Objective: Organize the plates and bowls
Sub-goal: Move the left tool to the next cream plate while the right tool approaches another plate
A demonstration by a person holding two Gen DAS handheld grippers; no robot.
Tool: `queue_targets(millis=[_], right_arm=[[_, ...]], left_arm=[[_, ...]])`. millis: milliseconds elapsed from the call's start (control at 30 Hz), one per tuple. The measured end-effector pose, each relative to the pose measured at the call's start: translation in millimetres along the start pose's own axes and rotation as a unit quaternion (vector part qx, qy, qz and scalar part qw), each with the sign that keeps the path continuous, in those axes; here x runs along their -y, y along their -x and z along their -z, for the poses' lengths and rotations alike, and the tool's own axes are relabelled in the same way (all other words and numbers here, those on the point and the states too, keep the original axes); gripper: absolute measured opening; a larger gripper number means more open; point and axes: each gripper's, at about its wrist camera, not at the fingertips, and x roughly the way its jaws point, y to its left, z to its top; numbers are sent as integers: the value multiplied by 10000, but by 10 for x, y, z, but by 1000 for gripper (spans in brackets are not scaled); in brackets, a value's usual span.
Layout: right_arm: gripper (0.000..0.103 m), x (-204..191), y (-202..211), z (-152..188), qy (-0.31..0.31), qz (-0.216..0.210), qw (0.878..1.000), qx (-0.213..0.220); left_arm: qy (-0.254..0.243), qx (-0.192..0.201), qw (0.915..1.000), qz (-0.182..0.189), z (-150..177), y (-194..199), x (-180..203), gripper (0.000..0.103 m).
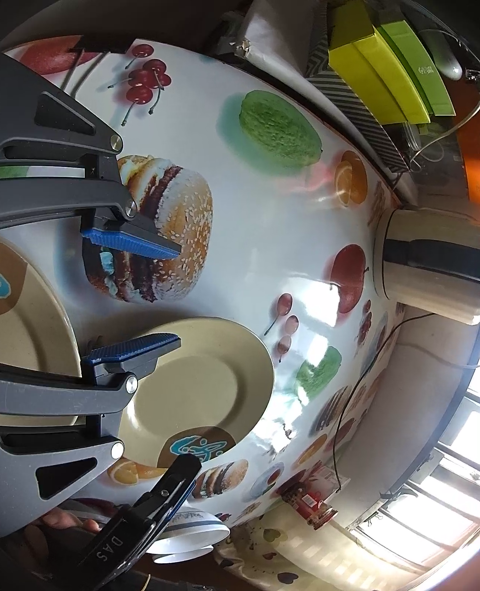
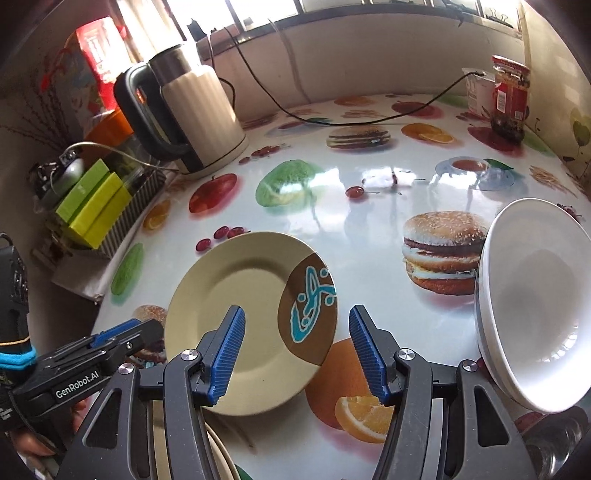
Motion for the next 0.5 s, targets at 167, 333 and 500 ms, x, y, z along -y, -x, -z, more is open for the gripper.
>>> queue_targets(millis=[167,333,500], right_arm=[[57,62,-76,-14,-226,2,9997,-119],[50,106,-124,-17,-340,-33,9993,-181],[41,154,-156,-12,-456,-122,9987,-217]], left_arm=[[38,-92,9999,81,-9,-64,-5,43],[60,-137,9997,171,-17,-98,4,43],[18,-137,9997,188,-19,-100,19,43]])
